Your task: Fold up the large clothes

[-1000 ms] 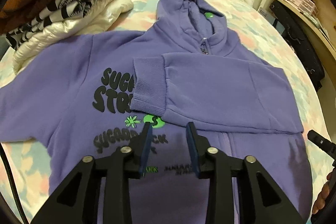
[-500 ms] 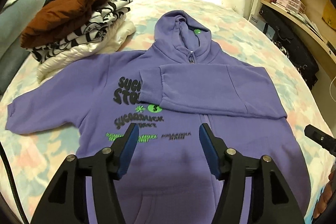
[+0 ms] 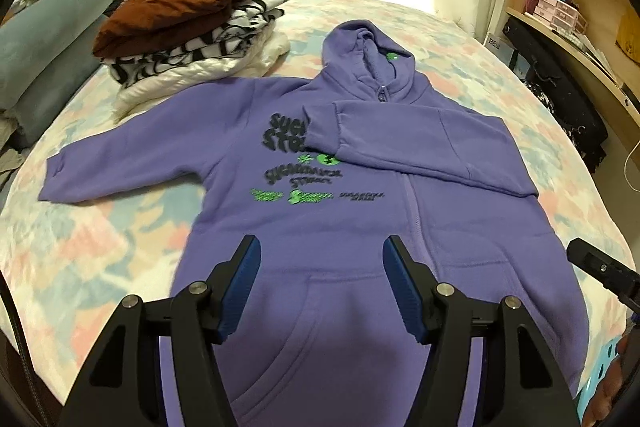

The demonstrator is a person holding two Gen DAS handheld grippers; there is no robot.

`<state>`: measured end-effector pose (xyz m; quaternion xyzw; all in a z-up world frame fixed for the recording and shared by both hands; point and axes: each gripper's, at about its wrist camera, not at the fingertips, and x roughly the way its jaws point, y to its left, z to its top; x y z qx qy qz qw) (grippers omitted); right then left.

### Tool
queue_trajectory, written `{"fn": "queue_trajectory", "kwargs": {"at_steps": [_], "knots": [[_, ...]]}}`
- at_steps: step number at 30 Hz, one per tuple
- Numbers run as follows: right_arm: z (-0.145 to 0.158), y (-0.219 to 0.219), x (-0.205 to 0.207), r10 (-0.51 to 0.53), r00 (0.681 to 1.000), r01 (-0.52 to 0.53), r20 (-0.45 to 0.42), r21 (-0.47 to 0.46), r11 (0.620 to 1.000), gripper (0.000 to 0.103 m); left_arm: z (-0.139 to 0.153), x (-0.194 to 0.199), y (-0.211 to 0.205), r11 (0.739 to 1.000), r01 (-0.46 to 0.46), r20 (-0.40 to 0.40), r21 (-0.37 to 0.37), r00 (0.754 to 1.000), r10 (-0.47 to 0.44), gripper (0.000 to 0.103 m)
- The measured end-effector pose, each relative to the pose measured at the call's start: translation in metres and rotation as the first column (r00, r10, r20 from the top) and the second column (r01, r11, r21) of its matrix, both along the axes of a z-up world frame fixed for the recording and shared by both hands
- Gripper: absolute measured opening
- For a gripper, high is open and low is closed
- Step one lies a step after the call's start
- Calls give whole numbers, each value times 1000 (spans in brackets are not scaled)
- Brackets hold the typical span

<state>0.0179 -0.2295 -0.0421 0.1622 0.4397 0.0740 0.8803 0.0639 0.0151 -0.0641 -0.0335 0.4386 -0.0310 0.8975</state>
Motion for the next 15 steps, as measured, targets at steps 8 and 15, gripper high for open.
{"fn": "queue_trajectory", "kwargs": {"at_steps": [8, 15], "knots": [[-2, 42, -10, 63, 998, -63, -14, -37, 997, 49, 8, -22, 35, 999, -44, -2, -20, 999, 44, 62], [3, 86, -6, 123, 992, -123, -5, -82, 989, 49, 9, -29, 70, 995, -95, -7, -22, 995, 95, 62]]}}
